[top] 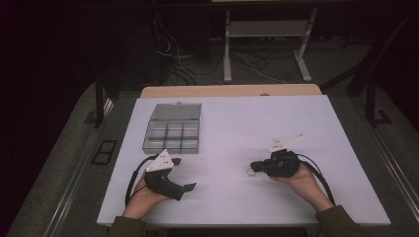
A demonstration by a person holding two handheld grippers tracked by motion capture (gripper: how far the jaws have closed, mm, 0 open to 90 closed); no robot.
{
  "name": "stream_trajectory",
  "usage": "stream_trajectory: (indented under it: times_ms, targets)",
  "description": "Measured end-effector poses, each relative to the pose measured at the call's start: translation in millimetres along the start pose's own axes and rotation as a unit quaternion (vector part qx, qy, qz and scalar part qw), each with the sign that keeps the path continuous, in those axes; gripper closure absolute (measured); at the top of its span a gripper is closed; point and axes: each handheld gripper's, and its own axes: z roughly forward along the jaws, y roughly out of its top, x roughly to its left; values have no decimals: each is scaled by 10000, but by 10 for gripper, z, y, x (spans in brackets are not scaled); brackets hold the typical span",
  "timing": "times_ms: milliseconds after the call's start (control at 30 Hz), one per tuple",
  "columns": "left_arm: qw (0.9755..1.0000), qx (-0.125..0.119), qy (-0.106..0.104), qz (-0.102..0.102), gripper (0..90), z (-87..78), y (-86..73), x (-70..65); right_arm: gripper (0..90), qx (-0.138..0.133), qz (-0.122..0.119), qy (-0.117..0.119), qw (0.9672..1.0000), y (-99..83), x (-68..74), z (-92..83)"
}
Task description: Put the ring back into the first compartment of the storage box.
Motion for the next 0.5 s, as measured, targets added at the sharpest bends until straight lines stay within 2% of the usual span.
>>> stream_trajectory:
  times_ms: [200, 300, 500]
  targets:
    - [10000, -20, 2, -35, 0, -5, -6, -6, 857, 90, -115, 159, 9998, 51, 81, 166]
    - [10000, -26, 3, -24, 0, -5, -3, -7, 857, 220, -183, 251, 9993, 63, 137, 282]
    - [10000, -33, -4, -51, 0, 2, -6, -15, 855, 352, -243, 257, 9988, 52, 140, 385]
